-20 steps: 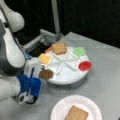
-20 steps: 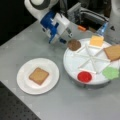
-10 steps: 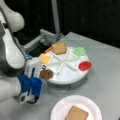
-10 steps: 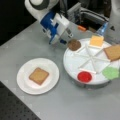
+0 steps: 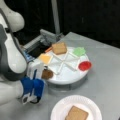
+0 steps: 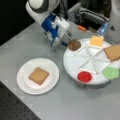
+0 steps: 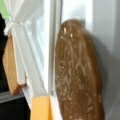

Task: Ingredient selection for cheeseburger or sandwich

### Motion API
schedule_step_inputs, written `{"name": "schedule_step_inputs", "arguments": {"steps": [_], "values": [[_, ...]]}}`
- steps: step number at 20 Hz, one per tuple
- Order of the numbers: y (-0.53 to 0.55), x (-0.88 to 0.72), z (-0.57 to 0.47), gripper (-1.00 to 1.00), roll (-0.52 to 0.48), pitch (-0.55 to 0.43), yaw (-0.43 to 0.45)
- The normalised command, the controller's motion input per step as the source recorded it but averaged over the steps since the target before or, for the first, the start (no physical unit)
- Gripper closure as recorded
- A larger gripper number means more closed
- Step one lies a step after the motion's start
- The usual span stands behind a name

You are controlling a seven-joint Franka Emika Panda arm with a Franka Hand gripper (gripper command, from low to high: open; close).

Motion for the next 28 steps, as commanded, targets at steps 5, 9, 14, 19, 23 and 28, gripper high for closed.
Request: {"name": "schedule_step_inputs", "arguments": {"steps": [5,9,14,19,23,28], "values": [[-0.17,0.18,-0.06,-1.00,0.253,-0.035,0.075],[-0.17,0.17,-0.06,-1.00,0.255,-0.053,0.084],[-0.18,0.17,-0.09,1.00,0.239,-0.061,0.089],[-0.19,0.16,-0.09,1.00,0.201,-0.055,0.103],[-0.19,0.15,-0.09,1.00,0.201,-0.043,0.105],[-0.20,0.13,-0.08,1.00,0.204,-0.046,0.107]]}}
